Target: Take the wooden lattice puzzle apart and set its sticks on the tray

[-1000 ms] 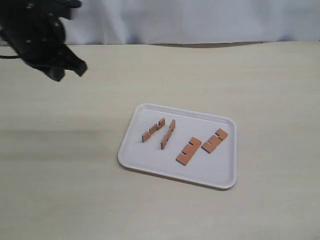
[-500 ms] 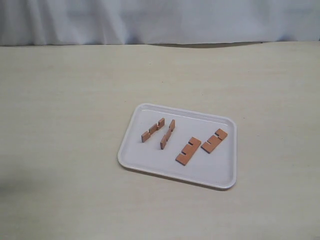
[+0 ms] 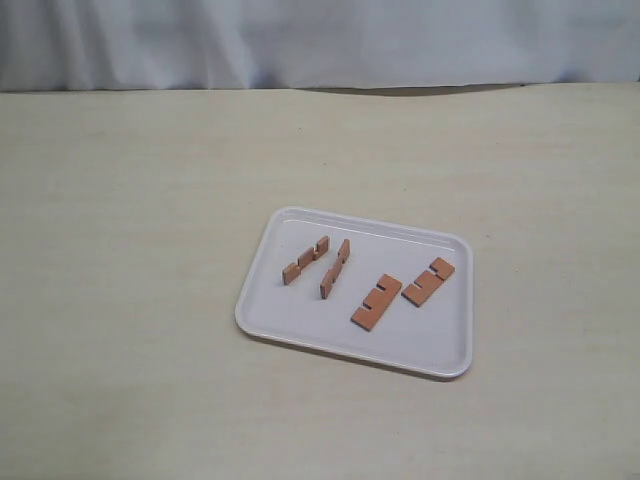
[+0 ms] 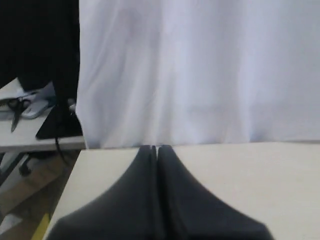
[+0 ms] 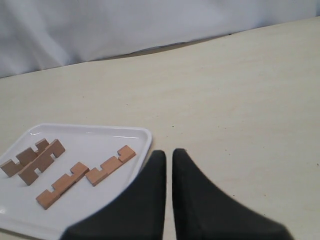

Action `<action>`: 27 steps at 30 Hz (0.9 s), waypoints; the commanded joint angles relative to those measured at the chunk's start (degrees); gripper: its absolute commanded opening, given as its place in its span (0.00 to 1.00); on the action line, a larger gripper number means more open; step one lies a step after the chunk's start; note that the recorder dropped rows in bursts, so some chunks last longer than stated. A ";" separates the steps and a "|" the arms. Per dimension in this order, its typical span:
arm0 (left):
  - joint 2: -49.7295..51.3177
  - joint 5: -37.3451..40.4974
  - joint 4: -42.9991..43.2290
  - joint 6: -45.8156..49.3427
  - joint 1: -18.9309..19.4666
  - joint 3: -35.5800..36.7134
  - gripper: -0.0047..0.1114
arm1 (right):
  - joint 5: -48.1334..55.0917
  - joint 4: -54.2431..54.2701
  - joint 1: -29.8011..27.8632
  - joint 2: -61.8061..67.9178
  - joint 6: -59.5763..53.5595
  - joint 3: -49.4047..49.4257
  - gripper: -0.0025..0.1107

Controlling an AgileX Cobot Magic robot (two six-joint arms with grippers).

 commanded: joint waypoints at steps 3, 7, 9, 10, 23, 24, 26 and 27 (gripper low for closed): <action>-9.82 -0.02 -2.41 -0.52 -6.55 0.64 0.04 | -0.22 -0.48 -0.17 -0.27 -0.27 0.19 0.06; -18.55 0.53 -2.33 -0.52 -9.99 0.72 0.04 | -0.22 -0.48 -0.17 -0.27 -0.27 0.19 0.06; -23.47 0.85 -2.11 -0.52 -10.96 1.00 0.04 | -0.22 -0.48 -0.17 -0.27 -0.27 0.19 0.06; -25.76 1.47 -2.11 -0.41 -11.26 1.00 0.04 | -0.22 -0.48 -0.17 -0.27 -0.27 0.19 0.06; -32.70 7.58 -5.08 -1.25 -13.26 0.29 0.04 | -0.20 -0.48 -0.17 -0.27 -0.27 0.19 0.06; -32.70 9.23 -7.64 -1.84 -13.26 0.41 0.04 | -0.20 -0.48 -0.17 -0.27 -0.27 0.19 0.06; -32.70 10.90 -9.62 -1.84 -13.26 1.33 0.04 | -0.20 -0.48 -0.17 -0.27 -0.27 0.19 0.06; -32.70 11.05 -9.85 -1.84 -13.26 2.02 0.04 | -0.20 -0.48 -0.17 -0.27 -0.27 0.19 0.06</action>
